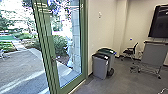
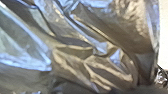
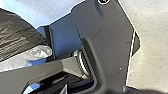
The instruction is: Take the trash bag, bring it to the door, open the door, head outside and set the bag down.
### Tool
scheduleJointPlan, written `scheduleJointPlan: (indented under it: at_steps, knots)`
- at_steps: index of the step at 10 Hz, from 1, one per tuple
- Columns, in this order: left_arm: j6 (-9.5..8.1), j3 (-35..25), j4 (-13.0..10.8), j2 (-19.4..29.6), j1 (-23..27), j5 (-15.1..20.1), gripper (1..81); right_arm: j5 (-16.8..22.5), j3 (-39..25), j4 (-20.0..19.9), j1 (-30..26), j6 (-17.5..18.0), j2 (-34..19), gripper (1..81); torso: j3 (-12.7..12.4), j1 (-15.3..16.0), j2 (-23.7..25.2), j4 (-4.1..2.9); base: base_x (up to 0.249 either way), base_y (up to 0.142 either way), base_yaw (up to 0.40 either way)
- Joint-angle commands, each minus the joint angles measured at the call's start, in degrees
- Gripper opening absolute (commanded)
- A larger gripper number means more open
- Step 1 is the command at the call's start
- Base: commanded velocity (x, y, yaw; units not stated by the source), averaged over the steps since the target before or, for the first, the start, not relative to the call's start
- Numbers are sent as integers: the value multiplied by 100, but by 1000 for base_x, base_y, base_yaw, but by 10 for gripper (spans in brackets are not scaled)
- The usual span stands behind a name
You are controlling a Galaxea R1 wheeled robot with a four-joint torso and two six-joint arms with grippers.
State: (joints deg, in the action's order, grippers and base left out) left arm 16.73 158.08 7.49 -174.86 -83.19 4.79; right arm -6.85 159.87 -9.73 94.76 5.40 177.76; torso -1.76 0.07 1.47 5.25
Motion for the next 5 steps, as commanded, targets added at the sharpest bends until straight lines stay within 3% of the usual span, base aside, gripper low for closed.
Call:
scheduleJointPlan:
  at_steps: [1,5]
  knots:
    - [50,4,-45,21,413,294,10,307,-18,59,-251,-21,51,811,0,0,0,0,165,0,0]
    - [50,4,-45,30,404,286,10,307,-18,33,-242,-13,34,811,0,2,0,0,165,0,0]
